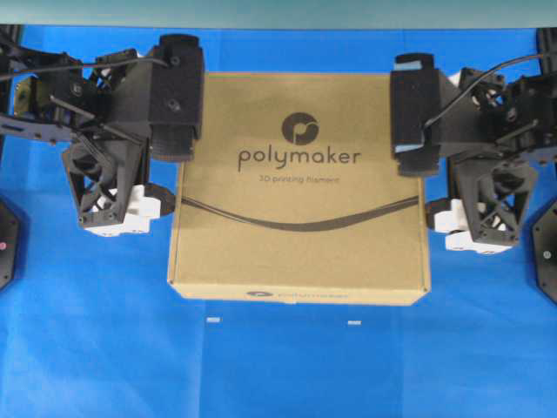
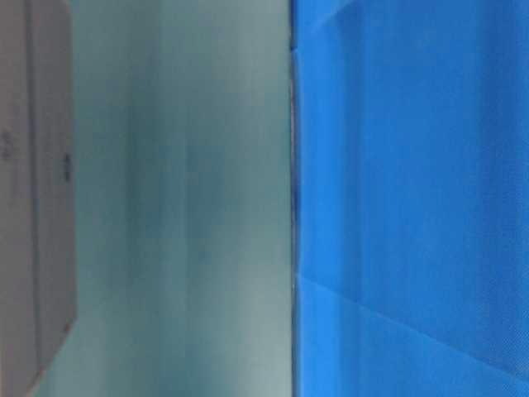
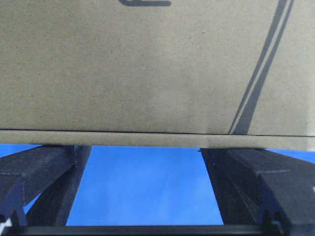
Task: Lift up the cardboard box by clamping it between your arms.
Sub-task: 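Squeeze the box between both grippers and lift it off the table, then lower the clamped box back down onto the table with both grippers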
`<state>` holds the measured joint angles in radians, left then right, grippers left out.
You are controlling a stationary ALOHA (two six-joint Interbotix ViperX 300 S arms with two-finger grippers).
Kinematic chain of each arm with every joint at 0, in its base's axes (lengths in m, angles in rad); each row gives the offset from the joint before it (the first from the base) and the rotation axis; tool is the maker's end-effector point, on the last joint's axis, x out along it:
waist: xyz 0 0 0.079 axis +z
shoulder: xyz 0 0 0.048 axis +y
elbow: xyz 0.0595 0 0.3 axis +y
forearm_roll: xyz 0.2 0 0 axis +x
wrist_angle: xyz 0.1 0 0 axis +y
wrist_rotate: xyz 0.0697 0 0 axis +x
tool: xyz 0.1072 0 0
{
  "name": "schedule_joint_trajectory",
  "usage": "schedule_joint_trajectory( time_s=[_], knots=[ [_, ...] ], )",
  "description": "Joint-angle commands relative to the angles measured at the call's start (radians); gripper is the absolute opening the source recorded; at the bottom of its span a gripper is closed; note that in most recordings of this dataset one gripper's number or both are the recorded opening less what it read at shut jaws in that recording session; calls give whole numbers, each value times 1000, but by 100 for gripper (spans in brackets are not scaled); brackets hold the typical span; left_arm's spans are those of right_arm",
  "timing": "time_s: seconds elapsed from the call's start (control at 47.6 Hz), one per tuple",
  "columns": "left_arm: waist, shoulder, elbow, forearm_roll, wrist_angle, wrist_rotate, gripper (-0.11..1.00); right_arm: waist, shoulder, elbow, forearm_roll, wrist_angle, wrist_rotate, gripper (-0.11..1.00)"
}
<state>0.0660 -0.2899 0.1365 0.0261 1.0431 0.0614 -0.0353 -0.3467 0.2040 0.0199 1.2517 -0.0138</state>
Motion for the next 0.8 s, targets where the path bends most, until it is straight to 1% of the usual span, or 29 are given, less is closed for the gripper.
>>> schedule_joint_trajectory(
  time_s=[0.0,0.357,0.525,0.672,0.777],
  knots=[
    [6,15,-72,3,-28,-5,86,2,8,-52,2,-17,23,100],
    [11,25,-80,3,-25,-5,86,-5,11,-44,2,-18,21,99],
    [12,21,-71,3,-26,-5,86,-11,9,-15,0,-32,17,100],
    [21,15,-2,3,-49,-5,86,-17,6,52,-3,-75,11,100],
    [21,15,58,3,-112,-6,86,-20,-2,106,-3,-127,12,100]
  ],
)
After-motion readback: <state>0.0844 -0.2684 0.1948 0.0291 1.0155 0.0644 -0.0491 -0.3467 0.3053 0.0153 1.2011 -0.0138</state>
